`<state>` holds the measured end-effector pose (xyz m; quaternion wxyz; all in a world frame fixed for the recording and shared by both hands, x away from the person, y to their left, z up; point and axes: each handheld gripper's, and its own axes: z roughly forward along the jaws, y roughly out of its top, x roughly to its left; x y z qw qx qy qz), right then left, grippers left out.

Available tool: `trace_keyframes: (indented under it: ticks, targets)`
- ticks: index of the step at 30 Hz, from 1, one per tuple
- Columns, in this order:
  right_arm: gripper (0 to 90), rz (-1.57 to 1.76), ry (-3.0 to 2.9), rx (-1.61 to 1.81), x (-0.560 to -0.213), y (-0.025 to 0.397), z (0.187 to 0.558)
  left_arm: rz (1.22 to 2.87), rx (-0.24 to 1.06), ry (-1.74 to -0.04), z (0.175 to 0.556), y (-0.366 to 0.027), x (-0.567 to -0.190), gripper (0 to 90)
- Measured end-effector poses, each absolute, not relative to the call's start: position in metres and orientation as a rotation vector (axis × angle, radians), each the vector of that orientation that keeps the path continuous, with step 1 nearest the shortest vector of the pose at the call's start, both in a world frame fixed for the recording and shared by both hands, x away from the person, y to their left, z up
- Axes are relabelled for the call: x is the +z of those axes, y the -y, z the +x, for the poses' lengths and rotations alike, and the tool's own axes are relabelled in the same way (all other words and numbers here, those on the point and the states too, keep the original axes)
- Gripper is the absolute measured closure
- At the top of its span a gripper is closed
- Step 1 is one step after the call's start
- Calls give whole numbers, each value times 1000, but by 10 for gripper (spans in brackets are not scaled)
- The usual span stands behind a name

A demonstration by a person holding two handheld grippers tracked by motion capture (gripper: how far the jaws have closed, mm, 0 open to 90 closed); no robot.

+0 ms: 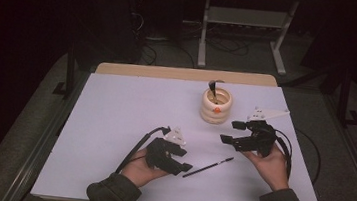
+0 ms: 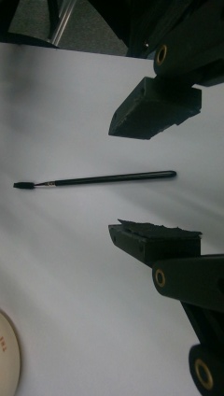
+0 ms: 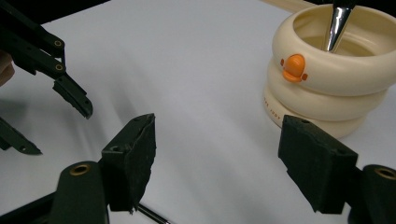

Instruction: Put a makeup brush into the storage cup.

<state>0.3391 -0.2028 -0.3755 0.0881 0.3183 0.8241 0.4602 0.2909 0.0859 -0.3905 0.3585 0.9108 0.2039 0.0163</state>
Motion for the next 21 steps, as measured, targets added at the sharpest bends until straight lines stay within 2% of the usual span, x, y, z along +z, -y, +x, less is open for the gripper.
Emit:
trace_keyframes:
  ticks: [12,21]
  targets:
    - [263,956,-2462,1363,-379,202,340,2409,-26,-542,301,-62,-405,557]
    - [266,951,-2465,1361,-381,202,339,2482,15,-543,299,-46,-413,607]
